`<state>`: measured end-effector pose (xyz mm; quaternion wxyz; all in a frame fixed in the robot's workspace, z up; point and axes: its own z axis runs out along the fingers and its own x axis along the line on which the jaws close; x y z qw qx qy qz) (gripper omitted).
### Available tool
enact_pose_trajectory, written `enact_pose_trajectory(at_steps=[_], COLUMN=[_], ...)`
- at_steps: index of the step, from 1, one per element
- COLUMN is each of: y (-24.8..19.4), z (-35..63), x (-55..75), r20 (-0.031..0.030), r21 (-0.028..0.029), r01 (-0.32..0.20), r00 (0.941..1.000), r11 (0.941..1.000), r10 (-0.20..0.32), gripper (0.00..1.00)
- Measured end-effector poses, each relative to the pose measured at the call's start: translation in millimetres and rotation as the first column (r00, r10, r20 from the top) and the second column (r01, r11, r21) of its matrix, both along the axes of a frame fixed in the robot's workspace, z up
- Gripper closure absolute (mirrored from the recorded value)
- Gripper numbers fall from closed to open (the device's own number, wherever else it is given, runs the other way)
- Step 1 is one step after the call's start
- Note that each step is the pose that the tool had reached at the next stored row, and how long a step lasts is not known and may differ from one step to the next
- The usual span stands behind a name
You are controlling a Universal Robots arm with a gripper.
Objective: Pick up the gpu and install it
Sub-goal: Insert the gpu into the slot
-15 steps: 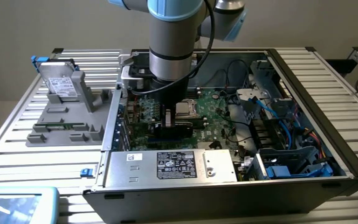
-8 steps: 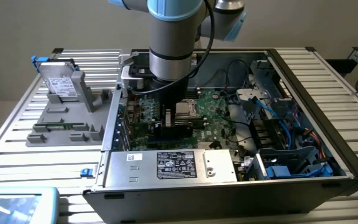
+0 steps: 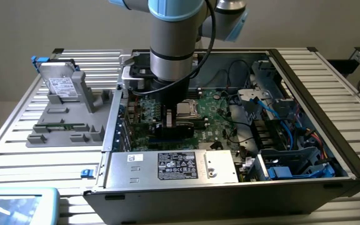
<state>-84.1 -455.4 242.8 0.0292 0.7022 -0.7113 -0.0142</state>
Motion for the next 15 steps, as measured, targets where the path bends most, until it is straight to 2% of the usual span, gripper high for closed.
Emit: enact_pose_trajectory(at_steps=[15], y=[0.3], z=[-0.1], x=[0.0], r20=[0.0010], r21=[0.0010], r01=[0.000], r00=[1.0000], r11=[1.0000], r10=[0.000], gripper=[0.72])
